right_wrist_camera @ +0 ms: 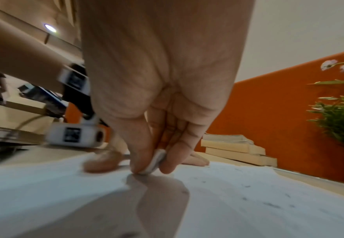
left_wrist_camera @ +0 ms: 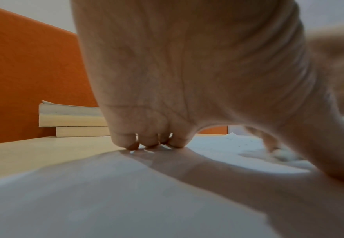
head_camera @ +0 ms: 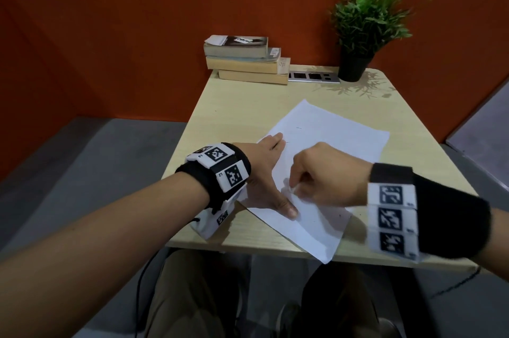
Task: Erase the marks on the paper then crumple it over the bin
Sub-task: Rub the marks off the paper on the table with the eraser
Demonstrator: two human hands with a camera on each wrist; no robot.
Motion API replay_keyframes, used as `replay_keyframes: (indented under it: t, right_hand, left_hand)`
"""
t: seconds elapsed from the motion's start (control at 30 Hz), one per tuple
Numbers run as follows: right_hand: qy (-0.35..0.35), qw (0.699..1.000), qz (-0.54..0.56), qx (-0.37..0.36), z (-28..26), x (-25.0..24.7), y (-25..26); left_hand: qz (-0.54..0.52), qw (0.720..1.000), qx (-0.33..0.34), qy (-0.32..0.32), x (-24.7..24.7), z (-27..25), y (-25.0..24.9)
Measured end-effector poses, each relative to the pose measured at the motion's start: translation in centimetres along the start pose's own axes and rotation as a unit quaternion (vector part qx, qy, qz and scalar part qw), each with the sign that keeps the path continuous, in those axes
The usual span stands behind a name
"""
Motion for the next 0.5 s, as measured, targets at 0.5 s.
replay_keyframes:
  t: [0.5]
  right_hand:
    - [0.024,0.997,-0.048,0.055,0.4,-2.9,-2.8]
  left_hand:
    - [0.171,0.983,-0.043,-0.051,-4.1,-2.2,-1.0]
Point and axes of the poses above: each hand's wrist, its own z-axis towards the middle knuckle, its own x-axis out of the palm, y = z × x, the point moved 1 cm from there along z, towards the middle knuckle, and after that the axes turned 15 degrees about -y, right-handed, at the moved point
